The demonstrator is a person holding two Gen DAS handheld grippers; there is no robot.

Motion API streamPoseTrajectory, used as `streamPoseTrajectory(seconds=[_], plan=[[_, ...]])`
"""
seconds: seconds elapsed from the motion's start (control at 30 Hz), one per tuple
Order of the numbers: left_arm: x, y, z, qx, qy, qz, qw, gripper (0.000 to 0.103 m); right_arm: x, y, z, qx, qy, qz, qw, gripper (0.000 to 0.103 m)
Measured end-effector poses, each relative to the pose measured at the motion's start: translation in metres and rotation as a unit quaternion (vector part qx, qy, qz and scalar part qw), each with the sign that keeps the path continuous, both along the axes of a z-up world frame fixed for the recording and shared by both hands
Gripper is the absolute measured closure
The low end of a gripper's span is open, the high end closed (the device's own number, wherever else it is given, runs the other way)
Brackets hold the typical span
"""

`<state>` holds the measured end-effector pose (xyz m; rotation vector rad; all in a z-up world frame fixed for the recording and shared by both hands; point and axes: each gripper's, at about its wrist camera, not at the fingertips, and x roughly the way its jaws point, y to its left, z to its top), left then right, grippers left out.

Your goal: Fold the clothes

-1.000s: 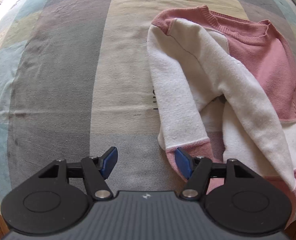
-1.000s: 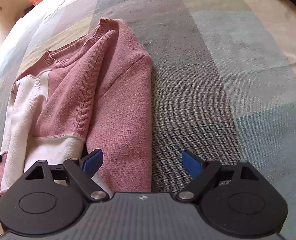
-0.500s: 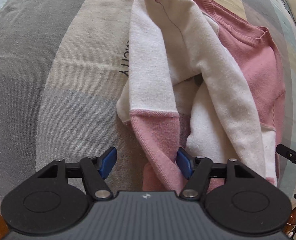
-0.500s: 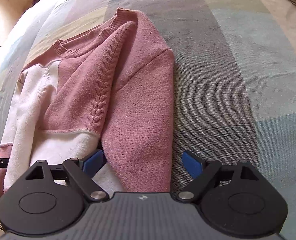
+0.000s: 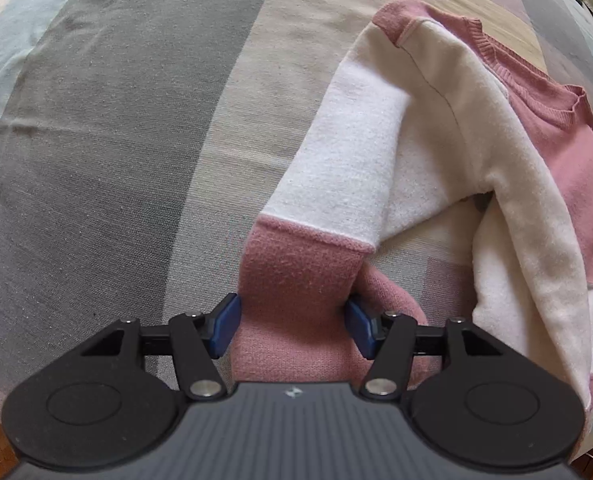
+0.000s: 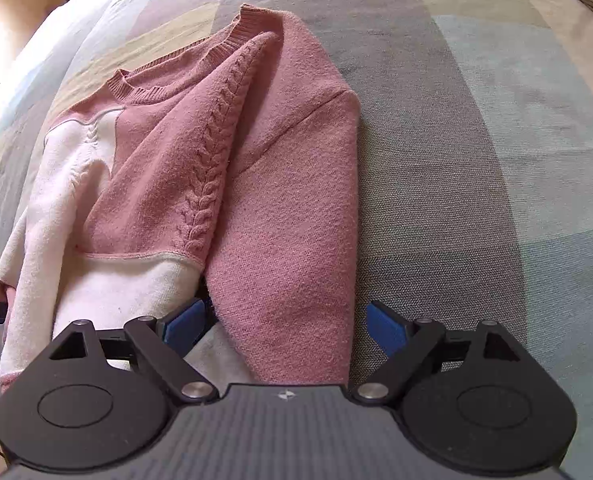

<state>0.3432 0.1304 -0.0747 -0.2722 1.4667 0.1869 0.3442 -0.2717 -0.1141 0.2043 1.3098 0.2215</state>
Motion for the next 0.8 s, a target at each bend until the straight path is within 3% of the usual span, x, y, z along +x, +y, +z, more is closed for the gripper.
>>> streamPoseTrajectory(seconds=[0.13, 0.23, 0.3, 0.33, 0.4, 0.5, 0.67, 0.8], plan=[[-0.008, -0.007, 0.001, 0.026, -0.010, -0.002, 0.9996, 0.040, 0.001, 0.004, 0.002, -0.007, -0.005, 0.014, 1.000, 0.012], [-0.009, -0.017, 0.018, 0.054, -0.031, -0.020, 0.9978, 0.043, 0.003, 0.002, 0.003, -0.012, -0.009, 0.015, 1.000, 0.012], [-0.008, -0.028, 0.032, 0.046, -0.054, -0.041, 0.9966, 0.039, 0.004, 0.002, 0.003, -0.012, -0.009, 0.012, 1.000, 0.012], [-0.006, -0.035, 0.037, 0.040, -0.065, -0.054, 0.9956, 0.030, 0.004, 0.002, 0.002, -0.012, -0.009, 0.011, 1.000, 0.011], [-0.002, -0.051, 0.038, 0.052, -0.073, -0.089, 0.9920, 0.028, 0.004, 0.002, -0.001, -0.011, -0.006, 0.010, 1.000, 0.011], [0.005, -0.061, 0.022, 0.103, -0.054, -0.108, 0.9874, 0.028, 0.006, 0.006, -0.003, -0.007, -0.002, 0.009, 1.000, 0.011], [-0.009, -0.070, 0.009, 0.124, -0.039, -0.107, 0.9857, 0.028, 0.006, 0.008, 0.000, -0.013, -0.011, 0.021, 1.000, 0.011], [-0.022, -0.082, -0.006, 0.217, -0.030, -0.144, 0.9650, 0.027, 0.007, 0.003, -0.007, -0.011, 0.000, 0.005, 1.000, 0.010]])
